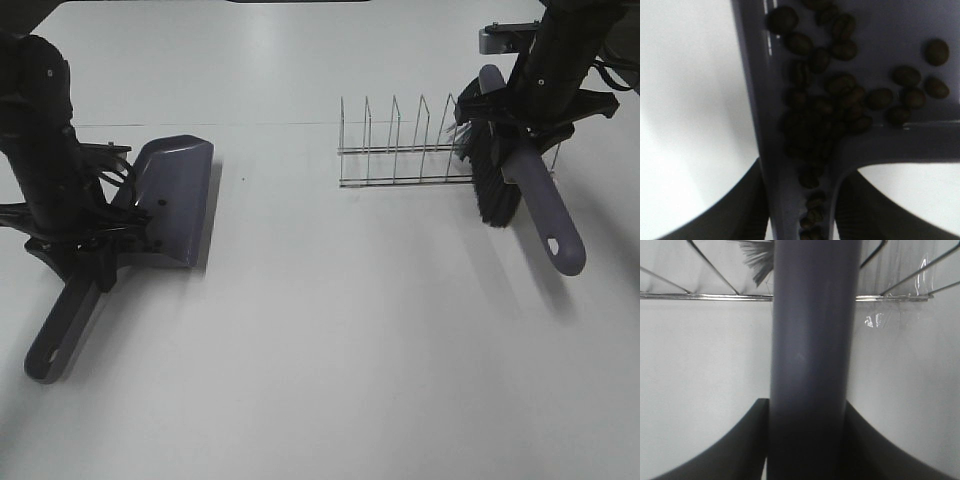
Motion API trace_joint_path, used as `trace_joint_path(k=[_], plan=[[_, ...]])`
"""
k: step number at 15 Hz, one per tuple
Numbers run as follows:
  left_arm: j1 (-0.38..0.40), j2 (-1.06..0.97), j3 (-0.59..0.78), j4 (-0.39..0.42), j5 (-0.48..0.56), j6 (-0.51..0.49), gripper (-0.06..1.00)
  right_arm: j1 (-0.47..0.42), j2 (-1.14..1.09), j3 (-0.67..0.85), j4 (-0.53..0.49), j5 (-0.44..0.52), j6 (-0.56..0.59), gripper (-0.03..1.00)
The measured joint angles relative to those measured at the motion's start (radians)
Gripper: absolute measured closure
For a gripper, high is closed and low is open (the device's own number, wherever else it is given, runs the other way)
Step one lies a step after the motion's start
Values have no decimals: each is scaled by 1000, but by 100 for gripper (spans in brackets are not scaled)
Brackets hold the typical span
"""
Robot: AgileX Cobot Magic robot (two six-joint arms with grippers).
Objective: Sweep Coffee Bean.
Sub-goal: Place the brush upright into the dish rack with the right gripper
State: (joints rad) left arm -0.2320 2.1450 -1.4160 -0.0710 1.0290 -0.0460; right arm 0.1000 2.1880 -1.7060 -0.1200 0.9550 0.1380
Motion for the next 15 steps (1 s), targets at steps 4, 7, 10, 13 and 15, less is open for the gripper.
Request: trace_joint_path(k=[4, 7, 10, 13, 15], plan=[[0, 0, 0, 0, 0, -1, 62, 2, 4, 0, -60, 2, -8, 62], [0, 0, 0, 0, -6, -1, 62, 1, 21, -4, -41, 17, -52, 62], [0, 0, 0, -1, -6, -1, 62, 1, 30, -34, -38, 23, -52, 62], [0, 0, 0, -2, -7, -1, 62, 1, 41, -93, -37, 24, -52, 62], [0, 0, 0, -3, -7, -1, 62, 1, 41, -106, -37, 24, -52, 62]])
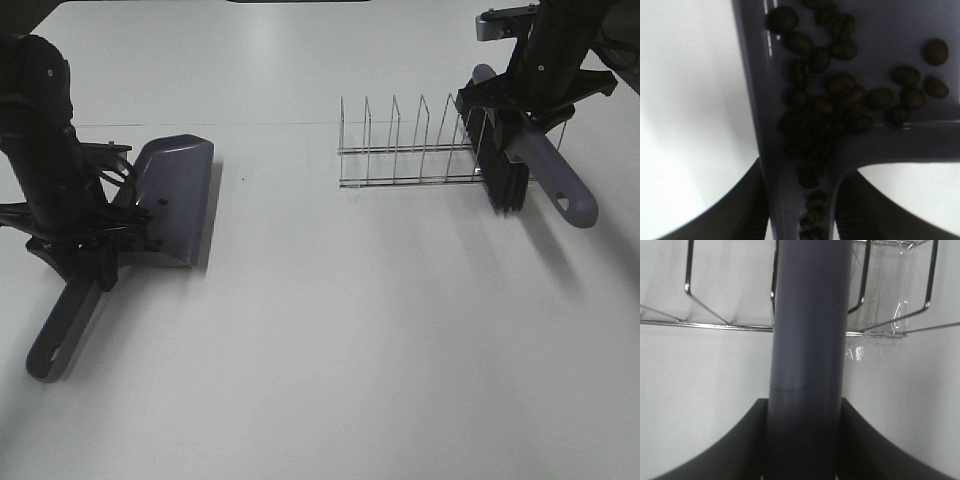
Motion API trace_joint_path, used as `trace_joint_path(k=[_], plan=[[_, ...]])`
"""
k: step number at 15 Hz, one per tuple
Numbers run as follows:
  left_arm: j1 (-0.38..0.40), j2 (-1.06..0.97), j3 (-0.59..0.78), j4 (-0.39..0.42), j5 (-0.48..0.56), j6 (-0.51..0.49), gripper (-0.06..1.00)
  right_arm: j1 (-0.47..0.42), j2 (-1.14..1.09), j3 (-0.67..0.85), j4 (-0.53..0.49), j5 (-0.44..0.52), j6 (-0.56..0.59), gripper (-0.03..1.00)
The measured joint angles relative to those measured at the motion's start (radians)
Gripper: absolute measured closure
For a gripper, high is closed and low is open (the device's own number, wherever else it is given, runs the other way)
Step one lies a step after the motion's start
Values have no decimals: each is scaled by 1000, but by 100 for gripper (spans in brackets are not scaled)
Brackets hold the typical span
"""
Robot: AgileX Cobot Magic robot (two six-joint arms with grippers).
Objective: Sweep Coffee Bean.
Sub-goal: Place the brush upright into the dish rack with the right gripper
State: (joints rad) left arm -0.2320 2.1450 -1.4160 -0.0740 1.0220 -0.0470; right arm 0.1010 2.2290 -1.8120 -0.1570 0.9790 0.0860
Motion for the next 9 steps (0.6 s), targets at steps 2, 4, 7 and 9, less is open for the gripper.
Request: trace_joint_path(k=[2, 4, 7, 9], plan=[[0, 0, 0, -5, 0, 0, 62, 0, 0, 0, 1, 7, -1, 62], [0, 0, 0, -5, 0, 0, 62, 0, 1, 0, 1, 7, -1, 62], [0, 0, 0, -6, 0, 0, 62, -1, 20, -2, 1, 7, -1, 62], [0, 0, 0, -6, 2, 0, 62, -1, 24, -2, 1, 9, -1, 62]])
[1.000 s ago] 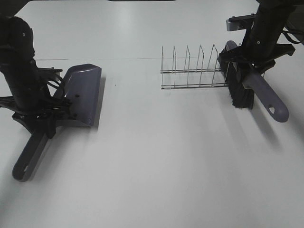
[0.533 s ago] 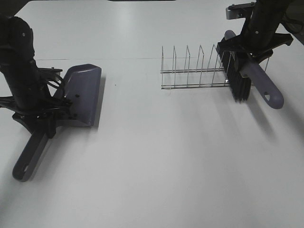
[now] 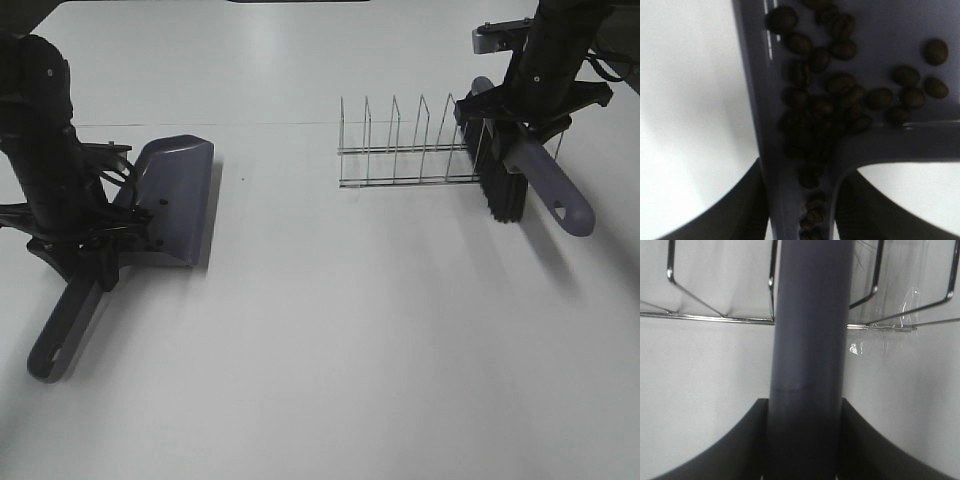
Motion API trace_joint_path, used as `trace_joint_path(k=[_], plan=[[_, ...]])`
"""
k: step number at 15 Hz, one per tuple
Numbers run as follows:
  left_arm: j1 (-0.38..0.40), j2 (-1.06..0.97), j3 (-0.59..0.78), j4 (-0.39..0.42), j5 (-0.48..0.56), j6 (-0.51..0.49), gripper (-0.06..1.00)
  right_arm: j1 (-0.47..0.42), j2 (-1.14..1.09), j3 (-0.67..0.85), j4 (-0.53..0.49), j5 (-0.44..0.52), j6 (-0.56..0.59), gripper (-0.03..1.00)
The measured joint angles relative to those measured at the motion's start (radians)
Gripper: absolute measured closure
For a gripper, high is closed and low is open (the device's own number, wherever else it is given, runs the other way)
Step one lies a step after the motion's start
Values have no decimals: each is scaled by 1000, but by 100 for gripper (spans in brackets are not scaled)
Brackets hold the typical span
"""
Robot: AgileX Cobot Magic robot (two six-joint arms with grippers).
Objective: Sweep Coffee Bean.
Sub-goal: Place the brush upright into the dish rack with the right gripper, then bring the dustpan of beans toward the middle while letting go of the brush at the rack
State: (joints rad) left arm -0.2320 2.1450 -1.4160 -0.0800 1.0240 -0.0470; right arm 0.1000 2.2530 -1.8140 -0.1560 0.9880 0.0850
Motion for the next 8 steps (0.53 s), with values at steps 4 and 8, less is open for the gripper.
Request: trace_joint_path(k=[4, 8], plan=[[0, 0, 0, 0, 5, 0, 62, 2, -2, 0, 25, -2, -21, 40], [0, 0, 0, -1, 6, 0, 62, 3, -33, 0, 38, -15, -30, 7]])
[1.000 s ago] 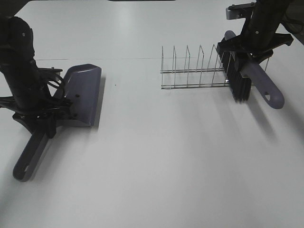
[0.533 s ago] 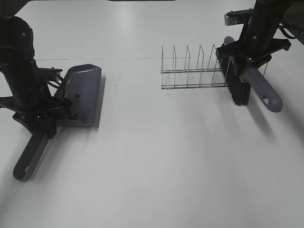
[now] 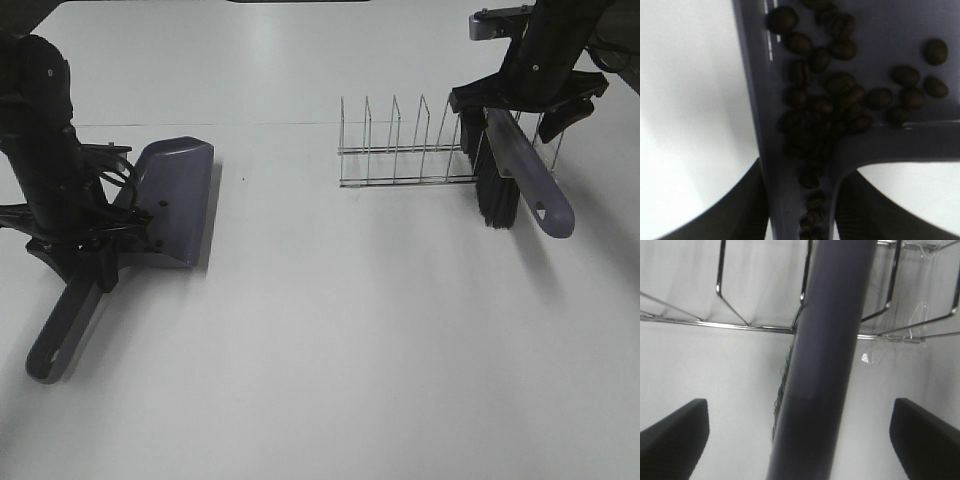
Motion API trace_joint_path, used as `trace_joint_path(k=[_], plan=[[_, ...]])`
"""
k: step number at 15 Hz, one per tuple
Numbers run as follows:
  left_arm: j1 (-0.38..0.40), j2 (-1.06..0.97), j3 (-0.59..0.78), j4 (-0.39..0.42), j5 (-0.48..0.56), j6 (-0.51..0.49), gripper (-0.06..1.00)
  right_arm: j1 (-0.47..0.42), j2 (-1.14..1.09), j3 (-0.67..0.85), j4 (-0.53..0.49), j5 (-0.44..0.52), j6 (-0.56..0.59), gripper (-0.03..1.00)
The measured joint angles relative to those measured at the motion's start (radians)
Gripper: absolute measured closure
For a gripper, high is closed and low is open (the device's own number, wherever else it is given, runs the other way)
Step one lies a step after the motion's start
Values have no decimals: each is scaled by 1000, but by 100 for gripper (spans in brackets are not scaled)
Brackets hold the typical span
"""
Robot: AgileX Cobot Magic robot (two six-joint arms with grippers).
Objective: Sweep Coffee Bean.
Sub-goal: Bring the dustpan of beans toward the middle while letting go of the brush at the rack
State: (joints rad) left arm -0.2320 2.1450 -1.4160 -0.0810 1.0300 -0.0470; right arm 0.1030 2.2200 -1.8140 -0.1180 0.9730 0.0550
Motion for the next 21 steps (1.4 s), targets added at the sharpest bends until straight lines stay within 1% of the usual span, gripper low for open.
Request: trace_joint_path(k=[1, 2, 5, 7, 9, 11, 15, 18, 21], plan=[[0, 0, 0, -10, 0, 0, 62, 0, -46, 0, 0, -5, -5, 6], [0, 0, 0, -10, 0, 0, 62, 0, -46, 0, 0, -5, -5, 6], [0, 0, 0, -29, -10, -21, 62, 0, -145, 0, 40, 70, -7, 6], [0, 1, 0, -29, -32, -32, 62, 0, -195, 0, 45, 105, -8, 6], [0, 12, 0, -31, -32, -38, 62, 0, -261, 10, 56, 116, -11, 6], [0, 45, -4, -34, -26, -39, 62, 0, -340, 63, 59, 115, -14, 8], [0, 51, -9, -36, -25, -39, 62, 0, -476, 241, 59, 55, -14, 8], [0, 51, -9, -37, -25, -39, 62, 0, -586, 396, 60, -21, -14, 9], [0, 51, -9, -38, -19, -39, 62, 0, -669, 497, 60, -55, -14, 9]])
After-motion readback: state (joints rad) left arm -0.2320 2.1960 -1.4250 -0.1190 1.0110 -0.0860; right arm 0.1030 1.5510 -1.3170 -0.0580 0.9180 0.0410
